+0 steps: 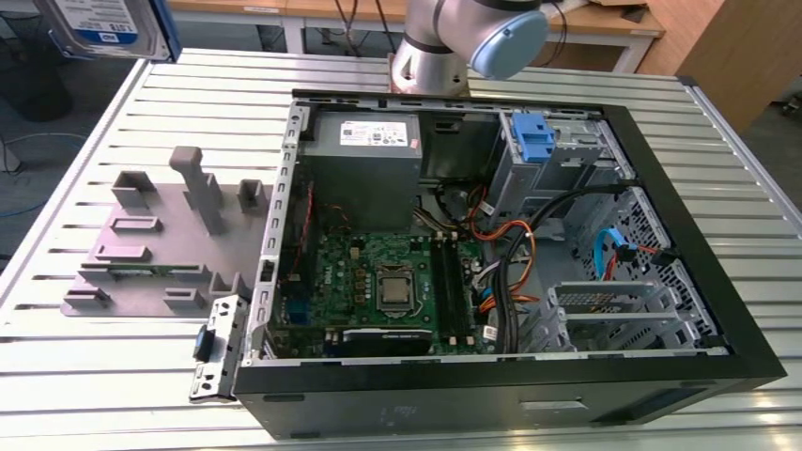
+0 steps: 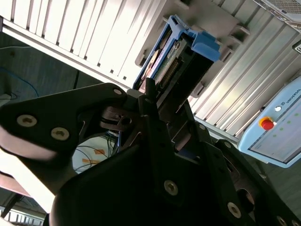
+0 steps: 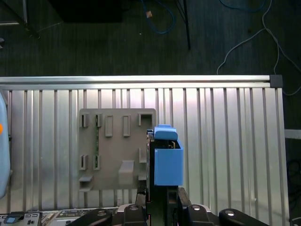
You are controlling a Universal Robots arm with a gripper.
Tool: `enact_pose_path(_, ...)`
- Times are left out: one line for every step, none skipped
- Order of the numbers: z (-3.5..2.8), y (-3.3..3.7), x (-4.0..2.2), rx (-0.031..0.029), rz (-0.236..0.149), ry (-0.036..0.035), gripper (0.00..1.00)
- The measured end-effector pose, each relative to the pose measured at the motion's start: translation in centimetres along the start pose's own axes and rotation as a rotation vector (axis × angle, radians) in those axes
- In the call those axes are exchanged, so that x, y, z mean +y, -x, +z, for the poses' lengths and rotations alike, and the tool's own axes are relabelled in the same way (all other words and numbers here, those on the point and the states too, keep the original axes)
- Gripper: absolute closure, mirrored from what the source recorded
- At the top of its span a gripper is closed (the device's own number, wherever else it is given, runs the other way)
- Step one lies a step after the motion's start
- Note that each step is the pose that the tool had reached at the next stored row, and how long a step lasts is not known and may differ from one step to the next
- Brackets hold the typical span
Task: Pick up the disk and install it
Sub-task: 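Pick up the disk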
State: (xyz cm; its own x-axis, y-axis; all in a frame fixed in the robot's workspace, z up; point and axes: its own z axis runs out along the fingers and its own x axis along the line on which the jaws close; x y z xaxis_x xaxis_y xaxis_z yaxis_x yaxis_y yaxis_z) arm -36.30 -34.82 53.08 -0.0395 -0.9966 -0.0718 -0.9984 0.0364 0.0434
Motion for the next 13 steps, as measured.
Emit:
enact_pose_path(0.0,0.01,-0.26,0.0,0.0,0.0001,0.65)
enact_pose_path(-0.01,0.02,-0.52,0.0,0.0,0.0001,0.65)
enact_pose_path(0.0,0.03,-0.78,0.0,0.0,0.0,0.65)
enact_pose_path(-0.01,0.04,-1.05,0.0001,0.0,0.0001,0.65)
enact_pose_path(-0.01,0.05,-1.31,0.0,0.0,0.0001,0.65)
enact_pose_path(0.0,0.06,-1.55,0.0,0.0,0.0,0.65)
enact_pose_path(0.0,0.06,-1.78,0.0,0.0,0.0,0.65)
enact_pose_path(0.0,0.07,-2.01,0.0,0.0,0.0001,0.65)
enact_pose_path(0.0,0.08,-2.25,0.0,0.0,0.0,0.65)
enact_pose_path(0.0,0.09,-2.5,0.0,0.0,0.0001,0.65)
enact_pose_path(0.0,0.1,-2.78,0.0001,0.0,0.0001,0.65)
enact_pose_path(-0.01,0.11,-3.03,0.0001,0.0,0.0002,0.65)
enact_pose_path(0.0,0.12,-3.26,0.0,0.0,0.0001,0.65)
